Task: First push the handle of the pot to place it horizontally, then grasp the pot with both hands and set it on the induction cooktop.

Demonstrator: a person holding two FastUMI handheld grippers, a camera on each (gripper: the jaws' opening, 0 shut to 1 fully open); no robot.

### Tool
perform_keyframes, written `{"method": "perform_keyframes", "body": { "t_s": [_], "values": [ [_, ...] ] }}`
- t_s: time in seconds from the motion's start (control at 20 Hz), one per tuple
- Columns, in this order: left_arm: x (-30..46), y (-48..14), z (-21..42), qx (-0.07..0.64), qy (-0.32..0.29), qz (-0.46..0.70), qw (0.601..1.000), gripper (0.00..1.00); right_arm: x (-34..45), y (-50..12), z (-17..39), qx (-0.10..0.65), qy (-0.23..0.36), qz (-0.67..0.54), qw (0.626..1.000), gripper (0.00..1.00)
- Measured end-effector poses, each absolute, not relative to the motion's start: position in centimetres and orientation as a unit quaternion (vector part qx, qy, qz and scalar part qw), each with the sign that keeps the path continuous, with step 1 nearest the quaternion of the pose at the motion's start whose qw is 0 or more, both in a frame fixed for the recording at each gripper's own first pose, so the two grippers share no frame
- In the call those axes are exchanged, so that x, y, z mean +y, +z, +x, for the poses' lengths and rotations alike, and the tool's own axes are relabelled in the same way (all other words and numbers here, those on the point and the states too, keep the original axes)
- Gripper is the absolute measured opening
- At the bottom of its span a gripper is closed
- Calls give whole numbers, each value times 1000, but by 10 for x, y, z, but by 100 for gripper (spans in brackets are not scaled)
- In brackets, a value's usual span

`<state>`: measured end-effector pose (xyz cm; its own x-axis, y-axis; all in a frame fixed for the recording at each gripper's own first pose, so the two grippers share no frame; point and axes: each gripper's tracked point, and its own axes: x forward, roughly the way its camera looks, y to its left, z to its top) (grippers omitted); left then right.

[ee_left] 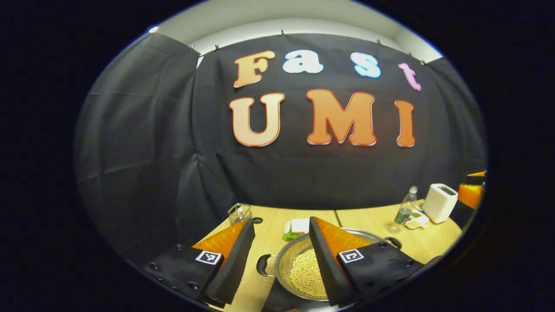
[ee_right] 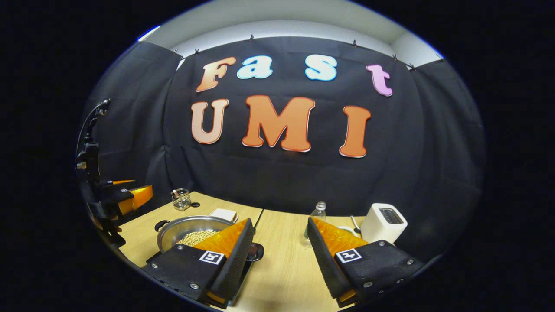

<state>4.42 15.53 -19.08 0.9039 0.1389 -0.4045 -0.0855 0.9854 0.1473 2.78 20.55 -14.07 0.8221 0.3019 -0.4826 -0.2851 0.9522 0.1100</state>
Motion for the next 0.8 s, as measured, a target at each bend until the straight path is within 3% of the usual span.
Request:
{"method": "perform_keyframes", "body": {
  "t_s": [0.25, 0.45, 0.5, 0.6, 0.7, 0.8],
  "values": [
    [128, -126, 27, 164, 44, 31, 985, 83, 172, -83, 16, 197, 163, 27, 966, 83],
    [112, -89, 8, 147, 38, 4, 988, 99, 145, -42, 8, 152, 164, 34, 974, 91],
    [108, -80, 4, 140, 34, -5, 990, 99, 137, -33, 7, 145, 159, 33, 976, 87],
    [107, -55, -4, 124, 34, -11, 992, 98, 119, -13, 7, 120, 140, 26, 983, 92],
    [108, -24, -10, 90, 32, -6, 995, 98, 101, 5, 8, 88, 123, 13, 988, 88],
    [117, 5, -13, 51, 40, -1, 998, 98, 105, 21, 3, 75, 145, 25, 986, 90]
  ]
}}
